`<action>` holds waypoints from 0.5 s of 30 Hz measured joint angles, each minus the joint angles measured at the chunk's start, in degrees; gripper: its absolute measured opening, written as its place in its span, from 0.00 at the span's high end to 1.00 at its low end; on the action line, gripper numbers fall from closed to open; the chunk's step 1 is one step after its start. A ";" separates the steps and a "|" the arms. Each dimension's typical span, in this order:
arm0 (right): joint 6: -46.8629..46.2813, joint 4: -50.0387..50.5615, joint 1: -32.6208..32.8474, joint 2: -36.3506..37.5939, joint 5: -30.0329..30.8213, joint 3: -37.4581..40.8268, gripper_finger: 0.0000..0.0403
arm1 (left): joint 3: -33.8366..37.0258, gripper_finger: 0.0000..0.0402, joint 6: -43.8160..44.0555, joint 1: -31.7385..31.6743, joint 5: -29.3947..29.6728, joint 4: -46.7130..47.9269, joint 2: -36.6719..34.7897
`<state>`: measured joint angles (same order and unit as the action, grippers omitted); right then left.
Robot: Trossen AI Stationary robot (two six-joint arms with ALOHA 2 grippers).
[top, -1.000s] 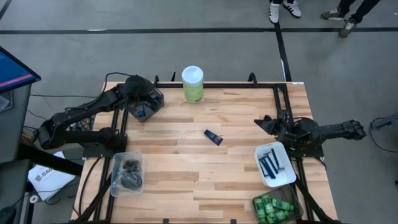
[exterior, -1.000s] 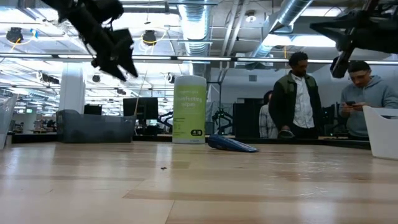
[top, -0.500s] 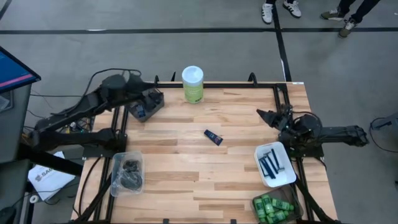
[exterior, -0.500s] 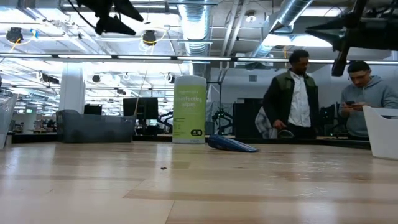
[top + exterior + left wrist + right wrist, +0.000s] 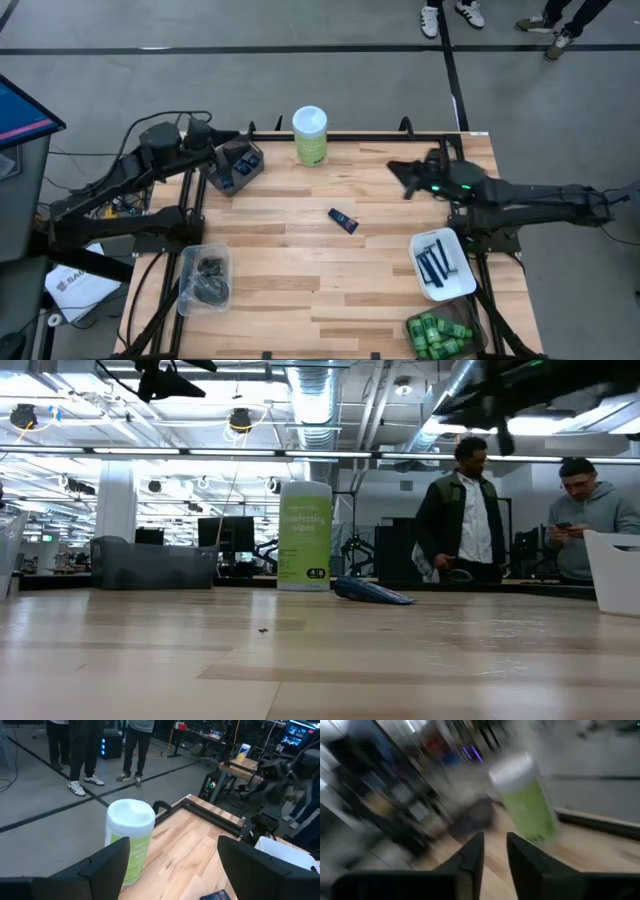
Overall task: Pick & Place Travel size toiletries
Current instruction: Put the black shave cream into the top black bin
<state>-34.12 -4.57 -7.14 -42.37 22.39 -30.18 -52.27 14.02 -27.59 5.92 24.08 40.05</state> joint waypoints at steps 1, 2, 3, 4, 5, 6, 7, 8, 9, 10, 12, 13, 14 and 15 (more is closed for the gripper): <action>1.28 3.42 -0.25 -3.54 0.00 -2.67 0.80 | 0.02 0.26 0.00 0.00 0.01 0.02 0.02; 2.99 6.84 -0.20 -6.93 -0.09 -5.16 0.77 | 0.00 0.26 0.00 0.00 -0.01 -0.02 0.05; 5.02 9.94 -0.07 -10.43 -0.55 -7.64 0.74 | 0.02 0.26 0.00 0.00 -0.01 -0.03 0.05; 7.12 11.77 -0.04 -14.03 -1.11 -10.32 0.70 | 0.01 0.26 0.00 0.00 -0.01 0.00 0.05; 8.95 13.08 -0.01 -17.56 -1.53 -12.80 0.67 | 0.02 0.26 0.00 0.00 -0.01 0.05 0.07; 10.61 14.95 0.00 -20.79 -1.60 -14.94 0.63 | 0.02 0.26 -0.02 0.00 -0.01 0.10 0.06; 12.01 16.58 0.04 -24.21 -1.64 -17.00 0.59 | 0.02 0.26 -0.04 0.00 -0.01 0.10 0.05; 13.17 17.62 0.07 -27.81 -1.73 -19.18 0.56 | 0.00 0.26 -0.04 0.00 -0.01 0.13 0.05; 13.95 18.77 0.09 -31.15 -1.76 -21.12 0.52 | 0.02 0.26 -0.07 0.00 -0.01 0.20 0.05; 14.56 20.25 0.13 -34.35 -1.75 -23.02 0.49 | 0.02 0.26 -0.07 0.00 -0.03 0.25 0.05; 15.13 23.36 0.41 -40.53 -1.73 -26.85 0.43 | 0.02 0.26 -0.09 0.00 -0.37 0.44 0.05; 15.23 25.24 0.67 -43.43 -1.76 -28.61 0.41 | 0.02 0.26 -0.09 0.00 -0.54 0.44 0.05; 15.22 26.96 1.07 -46.52 -2.01 -30.26 0.40 | 0.02 0.26 -0.11 0.00 -1.08 0.46 0.05; 15.23 28.75 1.44 -49.31 -2.88 -31.78 0.39 | 0.02 0.26 -0.13 0.00 -1.54 0.50 0.05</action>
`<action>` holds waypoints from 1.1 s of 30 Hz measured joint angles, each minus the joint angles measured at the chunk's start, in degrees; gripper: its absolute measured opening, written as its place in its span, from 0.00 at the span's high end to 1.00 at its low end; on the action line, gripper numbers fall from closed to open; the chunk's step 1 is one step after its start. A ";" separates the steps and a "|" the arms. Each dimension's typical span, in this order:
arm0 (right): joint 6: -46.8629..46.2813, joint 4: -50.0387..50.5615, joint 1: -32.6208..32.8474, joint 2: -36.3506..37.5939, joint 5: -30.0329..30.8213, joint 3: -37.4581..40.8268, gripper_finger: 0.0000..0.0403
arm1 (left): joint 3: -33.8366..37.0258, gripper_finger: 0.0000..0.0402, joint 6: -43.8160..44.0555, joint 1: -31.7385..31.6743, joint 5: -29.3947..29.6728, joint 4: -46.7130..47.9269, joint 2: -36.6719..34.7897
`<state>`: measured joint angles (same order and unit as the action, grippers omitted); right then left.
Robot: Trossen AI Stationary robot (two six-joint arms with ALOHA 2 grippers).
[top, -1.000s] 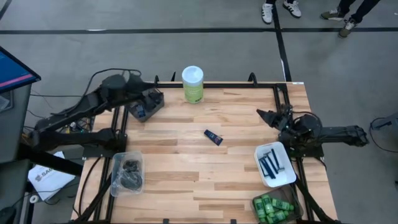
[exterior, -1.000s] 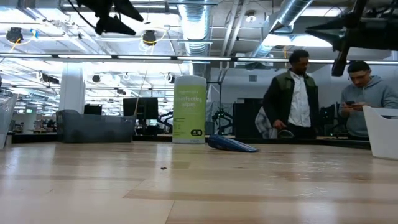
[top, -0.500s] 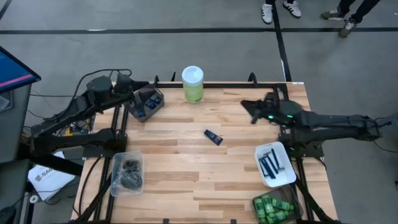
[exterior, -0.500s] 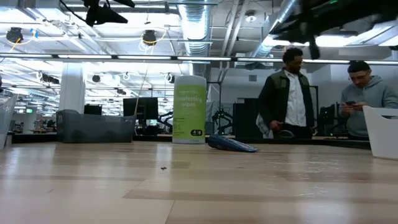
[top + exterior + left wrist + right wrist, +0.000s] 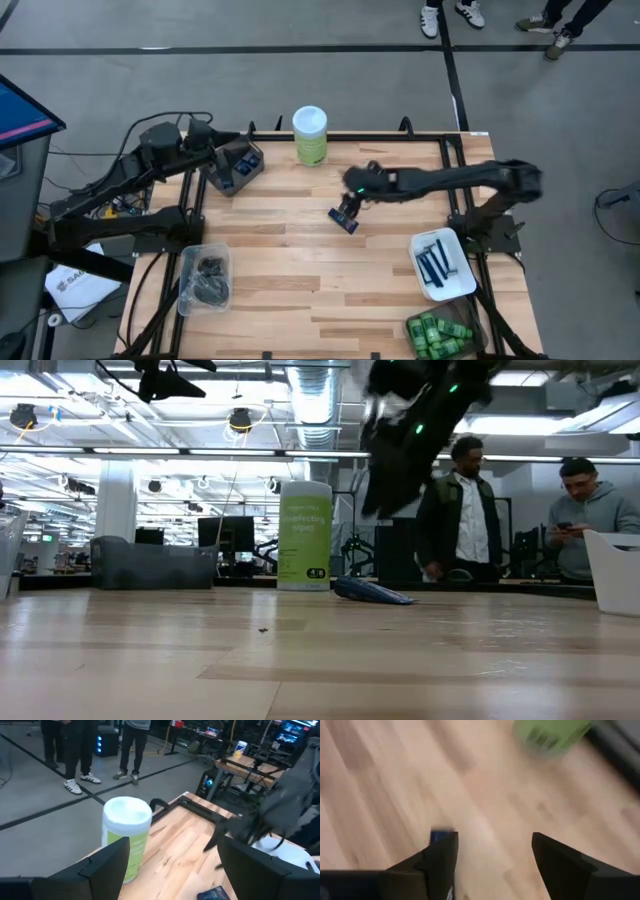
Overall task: Pick & Place Travel size toiletries
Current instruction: Put the black shave cream into the top black bin
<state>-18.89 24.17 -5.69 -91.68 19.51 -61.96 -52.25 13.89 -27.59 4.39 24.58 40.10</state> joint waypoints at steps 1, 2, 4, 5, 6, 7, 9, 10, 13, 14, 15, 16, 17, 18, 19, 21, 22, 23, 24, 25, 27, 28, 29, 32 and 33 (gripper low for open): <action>-0.01 1.63 0.48 -2.67 -0.54 -1.35 0.39 | 0.00 0.26 -0.02 0.00 -0.40 0.02 0.00; -0.01 2.81 0.99 -5.14 -1.52 -2.58 0.38 | 0.00 0.26 -0.02 0.00 -0.71 0.04 0.00; -0.03 4.43 2.11 -9.55 -3.08 -4.83 0.38 | 0.00 0.26 -0.03 0.00 -1.43 0.06 0.00; -0.13 5.16 2.67 -11.35 -3.64 -5.73 0.38 | 0.00 0.26 -0.04 0.00 -1.48 0.05 0.00; -0.66 5.91 3.27 -13.02 -4.43 -6.50 0.38 | 0.00 0.26 -0.04 0.00 -1.48 0.05 0.00; -1.46 6.58 3.78 -14.53 -5.20 -7.23 0.38 | 0.00 0.26 -0.04 0.00 -1.51 0.06 0.00; -2.97 7.14 4.53 -16.93 -7.74 -8.36 0.38 | 0.00 0.26 -0.04 0.00 -1.51 0.06 0.00; -3.45 7.20 4.75 -17.83 -9.08 -8.64 0.38 | 0.00 0.26 -0.04 0.00 -1.51 0.06 0.00; -3.62 7.29 4.97 -20.14 -11.53 -9.10 0.37 | 0.00 0.26 -0.06 0.00 -1.62 0.06 0.01; -3.65 7.36 4.95 -20.93 -12.04 -9.08 0.37 | 0.00 0.26 -0.06 0.00 -1.67 0.04 0.01; -3.77 7.24 4.89 -21.72 -12.32 -9.15 0.36 | 0.00 0.26 -0.06 0.00 -1.65 0.06 0.02; -3.82 7.29 4.81 -22.06 -12.64 -9.24 0.35 | 0.02 0.26 -0.06 0.00 -1.65 0.06 0.02; -3.85 7.58 4.72 -22.46 -12.94 -9.38 0.34 | 0.02 0.26 -0.06 0.00 -1.65 0.06 0.02; -3.83 7.85 4.58 -22.55 -13.39 -9.35 0.34 | 0.02 0.26 -0.06 0.00 -1.66 0.06 0.02; -3.75 8.07 4.42 -22.59 -13.98 -9.37 0.34 | 0.02 0.26 -0.06 0.00 -1.71 0.06 0.02; -3.74 8.33 4.30 -22.64 -14.57 -9.34 0.36 | 0.02 0.26 -0.05 0.00 -1.75 0.07 0.02; -4.04 8.36 4.32 -22.56 -14.54 -9.34 0.38 | 0.02 0.26 -0.02 0.00 -1.86 0.09 0.02; -4.33 8.43 4.35 -22.20 -14.51 -9.29 0.41 | 0.02 0.26 0.02 0.00 -2.11 0.09 0.02; -4.40 8.63 4.33 -21.71 -14.57 -9.17 0.46 | 0.02 0.26 0.05 0.00 -2.51 0.09 0.02; -4.52 9.20 4.30 -21.54 -14.77 -9.10 0.51 | 0.02 0.26 0.05 0.00 -2.73 0.11 0.02; -4.95 9.52 4.28 -21.50 -14.78 -9.10 0.64 | 0.02 0.26 0.06 0.00 -2.79 0.11 0.02; -5.13 9.67 4.31 -21.26 -14.98 -9.10 0.71 | 0.02 0.26 0.07 0.00 -2.83 0.11 0.02; -5.15 9.88 4.31 -20.80 -15.59 -9.04 0.77 | 0.02 0.26 0.07 0.00 -2.81 0.11 0.02; -4.68 8.32 4.54 -20.36 -18.43 -9.04 0.93 | 0.02 0.26 0.07 -0.01 -3.27 0.13 0.02; -4.70 7.74 4.59 -19.90 -19.18 -9.00 0.95 | 0.02 0.26 0.10 -0.01 -4.22 0.13 0.04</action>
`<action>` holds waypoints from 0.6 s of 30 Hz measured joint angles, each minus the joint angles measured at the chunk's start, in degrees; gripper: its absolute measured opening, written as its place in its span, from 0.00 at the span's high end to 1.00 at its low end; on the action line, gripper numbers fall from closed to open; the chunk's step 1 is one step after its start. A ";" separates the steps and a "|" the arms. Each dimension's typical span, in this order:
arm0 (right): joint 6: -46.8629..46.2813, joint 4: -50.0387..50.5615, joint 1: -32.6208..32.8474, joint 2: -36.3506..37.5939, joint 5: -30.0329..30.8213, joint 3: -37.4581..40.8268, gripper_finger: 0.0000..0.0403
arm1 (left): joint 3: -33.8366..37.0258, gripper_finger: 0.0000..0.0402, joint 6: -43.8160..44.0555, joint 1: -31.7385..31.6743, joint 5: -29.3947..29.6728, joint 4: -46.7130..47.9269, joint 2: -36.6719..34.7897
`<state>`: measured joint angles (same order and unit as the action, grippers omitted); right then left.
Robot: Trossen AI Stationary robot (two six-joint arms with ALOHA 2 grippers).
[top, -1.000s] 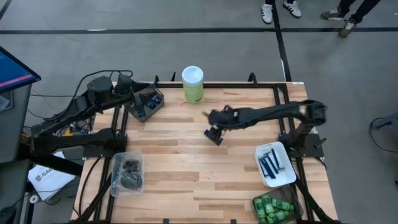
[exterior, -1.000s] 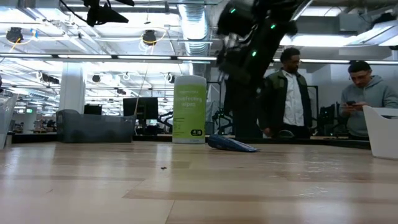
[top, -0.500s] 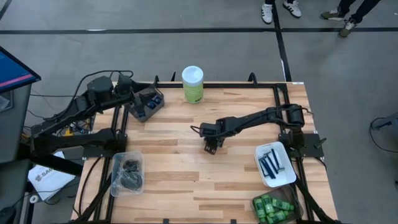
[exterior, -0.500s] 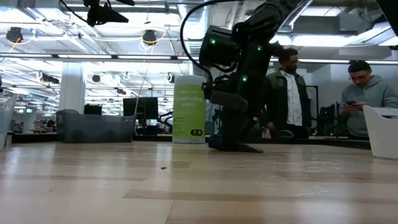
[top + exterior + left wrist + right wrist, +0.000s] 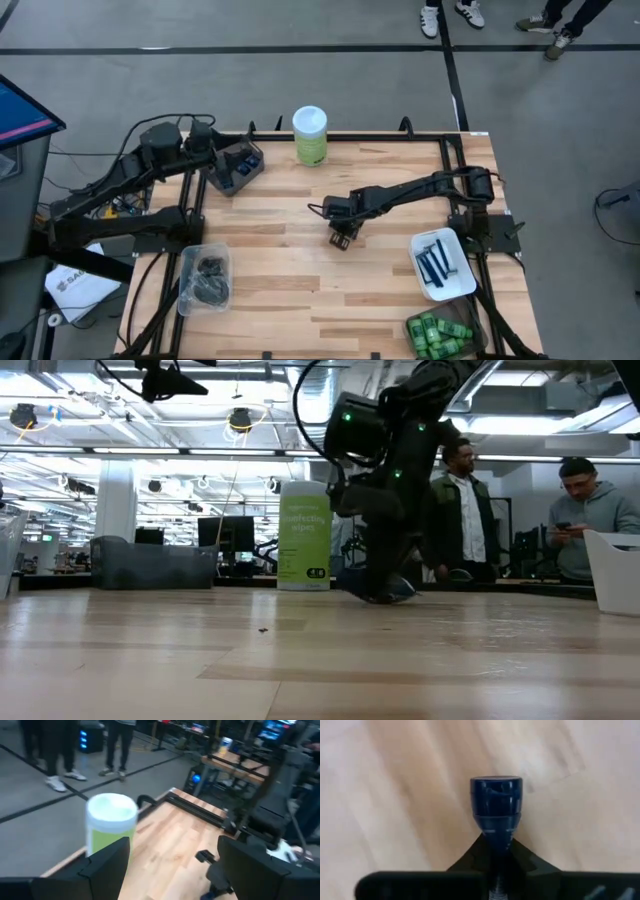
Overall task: Pick & Place Travel size toiletries
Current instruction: Put the black shave cream into the top black bin
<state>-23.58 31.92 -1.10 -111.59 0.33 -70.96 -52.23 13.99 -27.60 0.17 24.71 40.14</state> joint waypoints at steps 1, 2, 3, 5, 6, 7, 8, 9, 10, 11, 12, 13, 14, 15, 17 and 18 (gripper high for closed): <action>0.01 -0.21 0.03 0.42 -0.75 0.13 0.97 | 0.00 0.26 -0.02 0.01 -1.13 -0.01 0.19; -0.03 -0.70 0.02 0.70 -1.17 0.14 0.97 | 0.00 0.26 -0.01 -0.01 -2.51 0.00 0.39; -0.26 -1.26 0.02 1.05 -1.19 -0.15 0.96 | 0.03 0.26 -0.01 -0.01 -3.95 0.04 0.58; -0.39 -0.99 0.02 2.67 -1.17 -1.04 0.92 | 0.63 0.26 -0.01 0.01 -6.48 -0.03 0.99; -0.47 -1.38 -0.03 3.49 -1.04 -1.80 0.91 | 1.19 0.26 0.00 0.01 -7.66 -0.20 1.14; -0.45 -2.31 -0.07 4.21 -0.71 -2.56 0.90 | 2.13 0.26 0.01 0.01 -8.66 -0.76 1.22; -0.45 -2.65 -0.11 4.89 -0.48 -3.22 0.90 | 3.41 0.26 0.04 0.01 -9.59 -1.63 1.23; -0.41 -2.66 -0.22 5.53 -0.25 -3.97 0.90 | 5.02 0.26 0.32 0.09 -10.27 -3.46 1.23; -0.24 -3.33 -0.37 6.08 -0.17 -4.86 0.90 | 6.77 0.26 1.23 0.39 -10.97 -6.23 1.13; -0.04 -4.59 -0.56 6.72 -0.13 -5.77 0.91 | 8.81 0.26 2.12 0.79 -11.76 -9.80 0.79; 0.03 -5.52 -0.69 7.49 -0.12 -6.64 0.92 | 10.86 0.26 3.29 1.18 -12.83 -14.30 0.42; 0.07 -6.49 -0.81 8.19 -0.10 -7.61 0.93 | 12.85 0.26 4.66 1.65 -13.93 -19.09 0.05; 0.19 -7.87 -0.95 8.79 -0.10 -8.58 0.94 | 14.94 0.26 5.77 2.08 -15.07 -23.88 -0.33; 0.57 -8.86 -1.13 9.28 -0.10 -9.37 0.95 | 16.96 0.26 7.08 2.44 -15.96 -28.33 -0.52; 1.59 -10.28 -1.25 9.75 -0.05 -11.23 0.94 | 20.65 0.26 9.96 3.24 -17.89 -36.21 -0.44; 2.04 -11.29 -1.34 9.89 -0.05 -12.26 0.94 | 22.45 0.26 11.11 3.45 -18.57 -39.06 -0.44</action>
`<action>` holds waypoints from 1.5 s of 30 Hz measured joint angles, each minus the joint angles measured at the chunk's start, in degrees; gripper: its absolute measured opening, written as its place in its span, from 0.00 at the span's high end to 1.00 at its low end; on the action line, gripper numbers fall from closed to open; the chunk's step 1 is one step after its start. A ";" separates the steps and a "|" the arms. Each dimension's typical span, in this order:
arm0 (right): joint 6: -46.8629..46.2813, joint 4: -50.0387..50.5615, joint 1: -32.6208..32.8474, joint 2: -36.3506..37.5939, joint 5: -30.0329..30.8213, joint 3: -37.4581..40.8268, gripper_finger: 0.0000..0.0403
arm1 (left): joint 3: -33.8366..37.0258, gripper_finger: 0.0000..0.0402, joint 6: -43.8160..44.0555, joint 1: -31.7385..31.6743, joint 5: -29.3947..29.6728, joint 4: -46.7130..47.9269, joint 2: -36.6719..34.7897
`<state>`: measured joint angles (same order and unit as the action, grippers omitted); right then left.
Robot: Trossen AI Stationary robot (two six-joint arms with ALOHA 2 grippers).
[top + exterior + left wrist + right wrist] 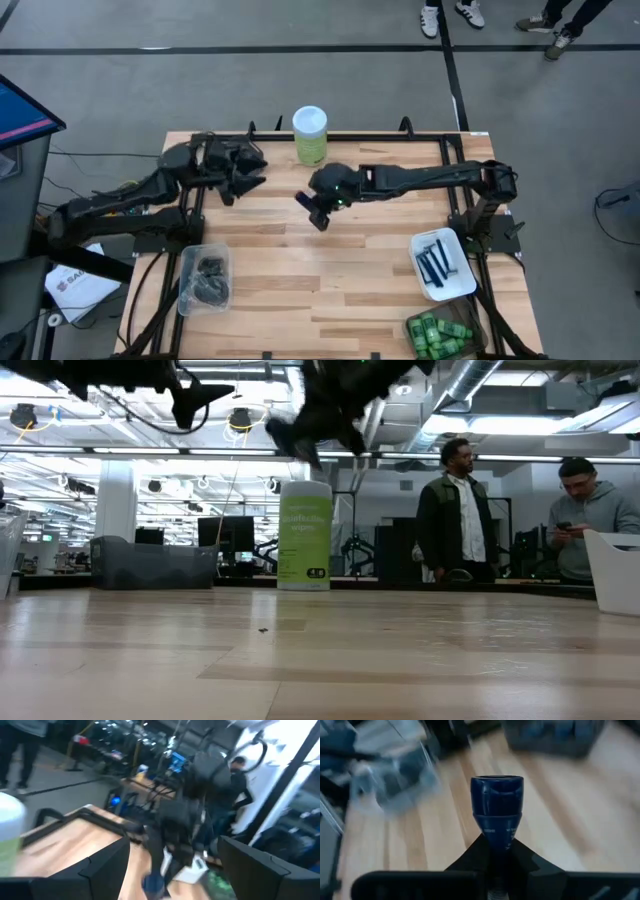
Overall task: Pick & Place Travel size toiletries
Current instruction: Put the black shave cream into the top black bin
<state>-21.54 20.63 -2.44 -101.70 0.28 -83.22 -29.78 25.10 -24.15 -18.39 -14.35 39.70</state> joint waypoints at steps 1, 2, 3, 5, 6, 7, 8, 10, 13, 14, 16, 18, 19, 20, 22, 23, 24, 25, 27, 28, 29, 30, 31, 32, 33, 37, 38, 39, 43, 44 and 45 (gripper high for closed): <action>0.48 -0.39 -0.02 0.16 0.11 -1.08 0.93 | 1.66 0.26 0.83 0.24 -0.22 -2.74 0.02; 0.85 -0.80 -0.15 0.31 0.13 -2.27 0.92 | 3.04 0.26 1.46 0.54 -0.34 -5.49 0.19; 1.02 -1.52 -0.39 0.35 0.15 -3.60 0.91 | 4.42 0.26 2.32 0.86 -0.37 -8.32 0.45; 1.16 -1.89 -0.57 0.04 0.15 -5.91 0.91 | 6.80 0.26 3.91 1.40 -0.44 -13.15 1.18; 1.16 -2.40 -0.63 -0.50 0.15 -7.07 0.91 | 7.65 0.26 4.46 1.84 -0.44 -15.29 1.66; 1.19 -2.65 -0.63 -0.80 0.15 -7.92 0.91 | 8.06 0.26 4.75 2.32 -0.44 -17.12 2.11; 1.51 -2.51 -0.63 -0.86 0.16 -8.41 0.91 | 8.15 0.26 4.73 2.91 -0.44 -18.13 2.66; 2.37 -4.97 -0.66 -0.83 0.17 -9.06 0.91 | 8.13 0.26 4.11 4.09 -0.29 -19.46 4.15; 2.49 -6.89 -0.79 -0.61 0.16 -9.17 0.92 | 8.08 0.26 3.97 5.42 0.55 -22.37 6.84; 2.49 -7.22 -0.94 -0.71 0.15 -9.10 0.92 | 8.07 0.26 3.93 5.69 0.59 -22.94 7.71; 2.19 -7.86 -1.07 -0.80 0.11 -9.05 0.91 | 8.07 0.26 3.92 6.03 0.65 -24.35 9.86; 1.80 -8.09 -1.23 -0.76 -0.01 -9.07 0.91 | 8.07 0.26 3.92 6.11 0.87 -26.09 11.99; 1.78 -8.03 -1.22 -0.76 -0.02 -9.07 0.91 | 8.07 0.26 3.92 6.13 1.10 -27.22 12.80; 1.76 -7.88 -1.22 -0.76 -0.05 -9.07 0.92 | 8.07 0.26 3.92 6.11 1.46 -28.54 13.39; 1.70 -7.79 -1.22 -0.78 -0.05 -9.07 0.92 | 8.07 0.26 3.90 6.11 2.16 -30.93 14.57; 1.60 -7.85 -1.19 -0.78 -0.05 -9.07 0.91 | 8.07 0.26 3.85 6.11 2.42 -31.28 15.11; 1.60 -7.87 -1.09 -0.78 -0.05 -9.07 0.91 | 8.07 0.26 3.74 6.11 2.55 -31.64 15.64; 1.60 -7.85 -1.01 -0.78 -0.09 -9.07 0.91 | 8.05 0.26 3.64 6.11 2.65 -32.59 16.21; 1.36 -7.81 -0.85 -0.78 -0.26 -9.07 0.91 | 7.26 0.26 3.55 6.11 2.78 -33.51 17.43; 1.13 -7.83 -0.74 -0.78 -0.26 -9.07 0.91 | 6.69 0.26 3.32 6.11 2.50 -33.57 18.13; 0.98 -7.85 -0.57 -0.78 -0.26 -9.07 0.91 | 6.09 0.26 2.76 6.11 1.99 -33.55 18.87; 0.96 -7.83 -0.52 -0.78 -0.26 -9.07 0.91 | 5.26 0.26 2.29 6.11 1.50 -33.51 19.66; 0.96 -7.81 -0.56 -0.78 -0.26 -9.07 0.91 | 4.58 0.26 1.98 6.11 1.26 -33.50 20.14; 0.95 -7.83 -0.57 -0.78 -0.26 -9.07 0.91 | 4.02 0.26 1.86 6.11 0.85 -33.63 20.46; 0.96 -7.83 -0.59 -0.78 -0.26 -9.07 0.91 | 3.54 0.26 1.83 6.11 0.52 -33.71 20.72; 0.94 -7.81 -0.59 -0.78 -0.26 -9.07 0.91 | 3.21 0.29 1.71 6.09 0.15 -33.38 21.29; 0.95 -7.83 -0.57 -0.78 -0.25 -9.07 0.91 | 3.21 0.31 1.63 6.09 0.15 -33.56 21.27; 0.96 -7.83 -0.57 -0.78 -0.26 -9.07 0.91 | 3.21 0.33 1.22 6.09 0.15 -33.62 21.24; 0.96 -7.82 -0.54 -0.78 -0.25 -9.07 0.91 | 3.21 0.46 0.86 6.09 0.14 -33.59 21.24; 0.97 -7.81 -0.57 -0.78 -0.25 -9.07 0.91 | 3.21 0.50 0.86 6.09 0.05 -33.59 21.24; 0.99 -7.80 -0.59 -0.78 -0.24 -9.07 0.91 | 3.21 0.54 0.85 6.10 0.00 -33.59 21.24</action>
<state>-20.55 12.83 -3.03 -102.48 0.03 -92.29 -26.57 25.95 -18.05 -18.39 -47.94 60.95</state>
